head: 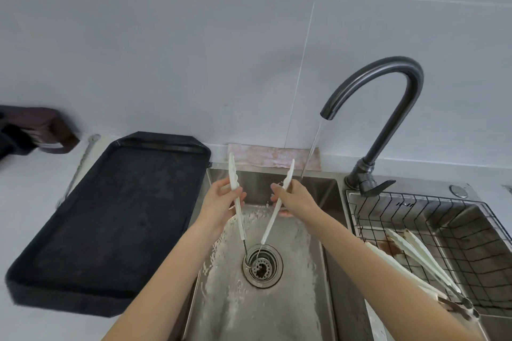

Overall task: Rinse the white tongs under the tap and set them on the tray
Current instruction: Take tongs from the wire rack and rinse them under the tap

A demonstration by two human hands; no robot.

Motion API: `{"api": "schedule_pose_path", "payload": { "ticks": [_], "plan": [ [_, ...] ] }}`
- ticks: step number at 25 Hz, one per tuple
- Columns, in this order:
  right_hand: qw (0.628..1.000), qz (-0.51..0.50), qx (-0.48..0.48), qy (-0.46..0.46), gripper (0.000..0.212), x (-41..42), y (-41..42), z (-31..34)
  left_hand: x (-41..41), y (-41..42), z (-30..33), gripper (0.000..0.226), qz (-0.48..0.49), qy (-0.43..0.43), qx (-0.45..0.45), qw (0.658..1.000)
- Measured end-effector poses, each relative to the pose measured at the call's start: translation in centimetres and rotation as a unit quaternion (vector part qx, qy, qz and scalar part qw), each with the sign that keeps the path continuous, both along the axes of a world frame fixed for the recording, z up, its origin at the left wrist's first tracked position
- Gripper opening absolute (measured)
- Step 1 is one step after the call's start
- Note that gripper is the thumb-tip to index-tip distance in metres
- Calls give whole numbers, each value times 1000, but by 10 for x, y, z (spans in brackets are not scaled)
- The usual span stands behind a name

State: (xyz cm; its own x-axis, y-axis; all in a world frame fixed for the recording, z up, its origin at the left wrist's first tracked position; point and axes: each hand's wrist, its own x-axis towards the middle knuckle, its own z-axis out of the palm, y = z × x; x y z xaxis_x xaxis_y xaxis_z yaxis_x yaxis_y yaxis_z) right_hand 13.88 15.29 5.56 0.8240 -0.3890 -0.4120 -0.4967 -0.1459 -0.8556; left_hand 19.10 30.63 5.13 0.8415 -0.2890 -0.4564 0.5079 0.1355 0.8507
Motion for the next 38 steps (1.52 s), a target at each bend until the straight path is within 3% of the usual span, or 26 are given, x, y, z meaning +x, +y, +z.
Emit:
{"api": "schedule_pose_path", "payload": {
  "ticks": [18,24,30,38],
  "plan": [
    [990,-47,38,124,19,29,29,-103,29,19,-90,40,-37,97,149,983],
    [974,-47,101,197,44,45,27,-147,43,14,-143,39,-68,147,209,964],
    [957,-38,162,238,40,43,32,-174,38,14,-179,42,-84,192,227,951],
    [948,-25,163,274,45,41,36,-190,33,14,-183,41,-92,193,241,947]
  ]
}}
